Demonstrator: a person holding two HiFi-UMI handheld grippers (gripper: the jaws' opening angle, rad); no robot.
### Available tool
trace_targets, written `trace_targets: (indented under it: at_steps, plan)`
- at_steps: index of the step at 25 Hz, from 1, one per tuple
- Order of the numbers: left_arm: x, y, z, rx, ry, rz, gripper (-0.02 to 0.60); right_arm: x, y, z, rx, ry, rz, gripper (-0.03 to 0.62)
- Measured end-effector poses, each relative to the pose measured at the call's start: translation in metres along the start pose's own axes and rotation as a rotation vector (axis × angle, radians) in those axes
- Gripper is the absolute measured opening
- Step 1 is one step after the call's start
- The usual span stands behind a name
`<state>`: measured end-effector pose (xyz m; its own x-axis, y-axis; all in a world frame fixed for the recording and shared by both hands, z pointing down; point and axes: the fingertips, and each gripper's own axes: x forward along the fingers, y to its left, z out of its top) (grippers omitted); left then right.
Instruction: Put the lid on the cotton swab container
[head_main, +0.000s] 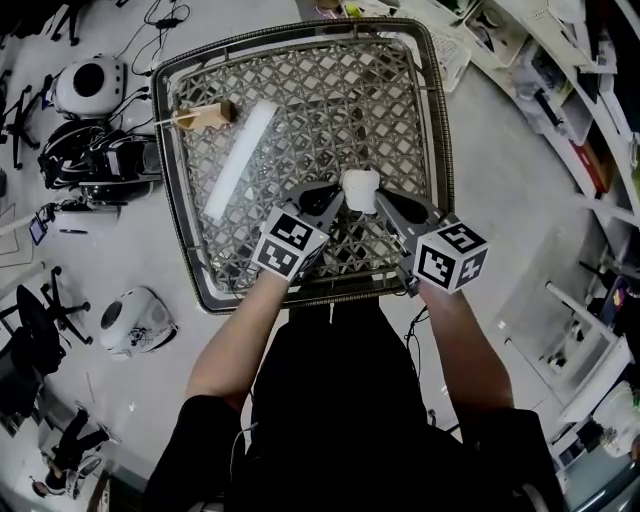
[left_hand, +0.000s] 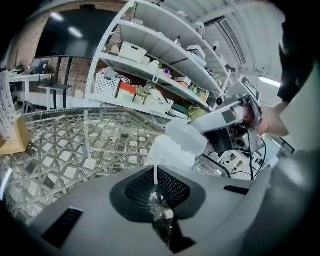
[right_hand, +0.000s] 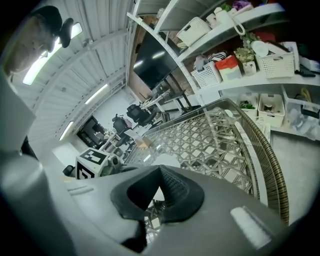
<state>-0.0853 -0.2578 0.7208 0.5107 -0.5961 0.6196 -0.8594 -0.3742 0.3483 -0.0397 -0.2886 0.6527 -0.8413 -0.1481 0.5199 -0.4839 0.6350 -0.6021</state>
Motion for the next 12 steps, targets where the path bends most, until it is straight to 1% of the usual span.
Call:
trace_targets:
  at_steps: [5, 8, 12]
  plan:
    - [0.002, -0.001, 0.001, -0.007, 0.0, -0.002, 0.005, 0.009, 0.0, -0.004, -0.026, 0.065, -0.012, 0.009]
    - [-0.001, -0.003, -0.001, -0.022, 0.003, -0.004, 0.005, 0.014, 0.001, -0.008, -0.065, 0.123, -0.018, 0.009]
    - [-0.012, 0.002, 0.005, -0.046, -0.002, 0.009, 0.005, 0.025, 0.0, -0.013, -0.125, 0.192, -0.041, 0.009]
